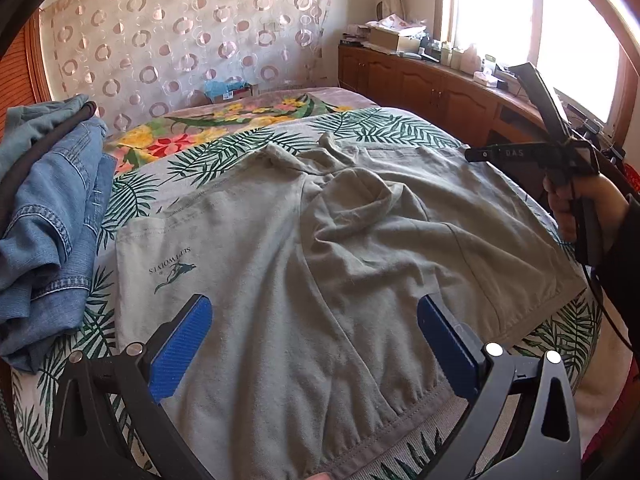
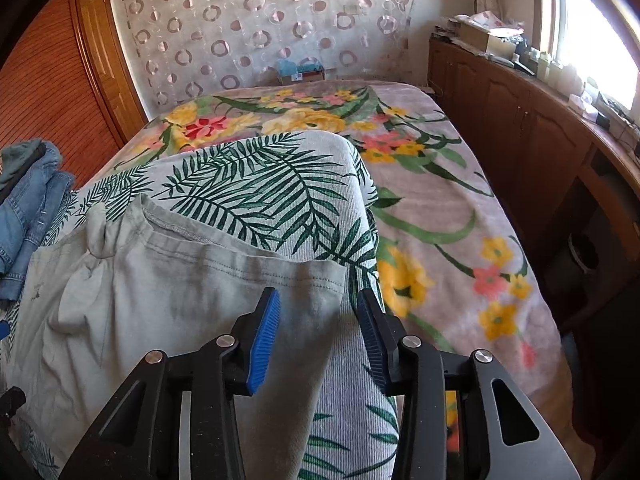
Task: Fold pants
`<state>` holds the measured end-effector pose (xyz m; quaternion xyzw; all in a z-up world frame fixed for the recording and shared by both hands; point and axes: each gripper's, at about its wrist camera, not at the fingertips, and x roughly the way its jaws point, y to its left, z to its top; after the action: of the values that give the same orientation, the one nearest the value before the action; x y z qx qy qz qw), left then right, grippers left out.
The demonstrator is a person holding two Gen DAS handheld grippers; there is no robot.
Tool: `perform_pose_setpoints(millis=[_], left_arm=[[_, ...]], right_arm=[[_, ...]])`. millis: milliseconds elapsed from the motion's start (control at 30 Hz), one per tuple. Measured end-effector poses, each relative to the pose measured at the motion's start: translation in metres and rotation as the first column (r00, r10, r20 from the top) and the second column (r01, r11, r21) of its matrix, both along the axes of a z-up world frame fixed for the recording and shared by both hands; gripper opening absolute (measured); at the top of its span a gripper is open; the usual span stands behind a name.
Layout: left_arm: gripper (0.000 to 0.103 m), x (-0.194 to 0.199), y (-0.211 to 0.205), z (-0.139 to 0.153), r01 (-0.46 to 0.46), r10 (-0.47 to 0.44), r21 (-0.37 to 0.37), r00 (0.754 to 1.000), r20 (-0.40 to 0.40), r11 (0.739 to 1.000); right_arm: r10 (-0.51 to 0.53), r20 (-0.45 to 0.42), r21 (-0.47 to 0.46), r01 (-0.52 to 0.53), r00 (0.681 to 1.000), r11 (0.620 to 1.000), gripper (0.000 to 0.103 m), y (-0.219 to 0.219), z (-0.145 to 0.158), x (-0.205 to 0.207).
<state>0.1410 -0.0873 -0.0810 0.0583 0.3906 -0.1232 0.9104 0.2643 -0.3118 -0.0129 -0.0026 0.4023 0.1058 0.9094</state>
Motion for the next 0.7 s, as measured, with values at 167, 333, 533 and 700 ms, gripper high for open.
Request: perform_pose_setpoints(millis=[167,333,533,700], left_arm=[[0.103,0.003,0.004,-0.004,-0.012,0.012,-0.002,1.0,-0.018,1.0],[0.103,0.002,0.006,-0.007,-0.015,0.015,0.0,1.0,-0.027,1.0],[0.103,0.001,0.009,-0.01,-0.021,0.021,-0.001,0.999,-0.043,1.0],[0.103,-0.006,0.014,-0.006,-0.021,0.02,-0.021,0.999,-0.036,1.0]], right_arm=[[-0.007,-0.022,0.009,0.007,1.0,1.0,0.019,-0.001,0.009,0.008],[-0.007,0.008,-0.011,0.007,1.0,1.0,0.002,-0.003,0.015,0.005],[-0.044,0.039,-0.049,0.046,0.998,0.998,0.002,0.004,0.018,0.001],[-0.024,0.056,-0.035,0.026,0.998,0.999,0.012,0.01,0.028,-0.015]])
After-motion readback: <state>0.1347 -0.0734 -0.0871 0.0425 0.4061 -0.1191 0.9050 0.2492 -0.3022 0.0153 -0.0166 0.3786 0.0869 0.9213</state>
